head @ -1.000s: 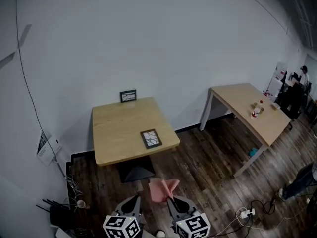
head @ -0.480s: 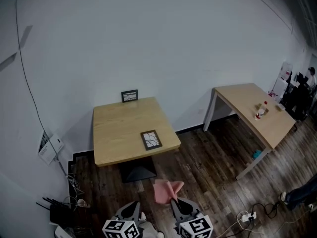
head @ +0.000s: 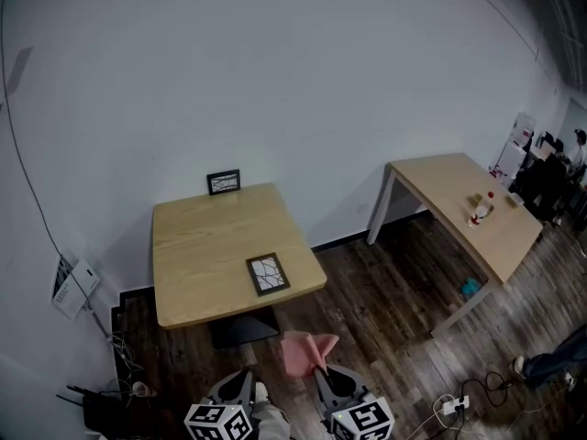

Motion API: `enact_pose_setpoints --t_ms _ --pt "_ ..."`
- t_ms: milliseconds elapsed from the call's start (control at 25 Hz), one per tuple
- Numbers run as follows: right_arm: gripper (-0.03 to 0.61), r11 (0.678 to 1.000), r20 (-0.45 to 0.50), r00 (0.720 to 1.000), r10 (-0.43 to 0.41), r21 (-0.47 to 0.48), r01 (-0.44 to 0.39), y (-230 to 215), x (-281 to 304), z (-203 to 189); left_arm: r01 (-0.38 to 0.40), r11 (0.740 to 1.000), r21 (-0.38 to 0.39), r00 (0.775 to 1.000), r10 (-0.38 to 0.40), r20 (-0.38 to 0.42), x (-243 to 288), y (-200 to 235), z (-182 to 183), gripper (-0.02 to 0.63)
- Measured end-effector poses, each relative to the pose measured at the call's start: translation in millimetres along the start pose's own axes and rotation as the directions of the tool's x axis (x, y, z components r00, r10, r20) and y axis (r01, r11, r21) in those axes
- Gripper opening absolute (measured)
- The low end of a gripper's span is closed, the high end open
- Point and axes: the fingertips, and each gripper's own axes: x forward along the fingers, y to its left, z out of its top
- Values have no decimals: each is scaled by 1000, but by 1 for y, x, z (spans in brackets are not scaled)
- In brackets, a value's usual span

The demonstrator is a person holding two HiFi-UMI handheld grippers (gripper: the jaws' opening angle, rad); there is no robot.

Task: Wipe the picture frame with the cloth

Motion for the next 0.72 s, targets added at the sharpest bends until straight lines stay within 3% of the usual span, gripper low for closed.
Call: enact_pose_setpoints --t_ms 720 --pt "9 999 -10 999 -36 -38 36 -53 178 75 57 998 32 996 -54 -77 134 84 94 5"
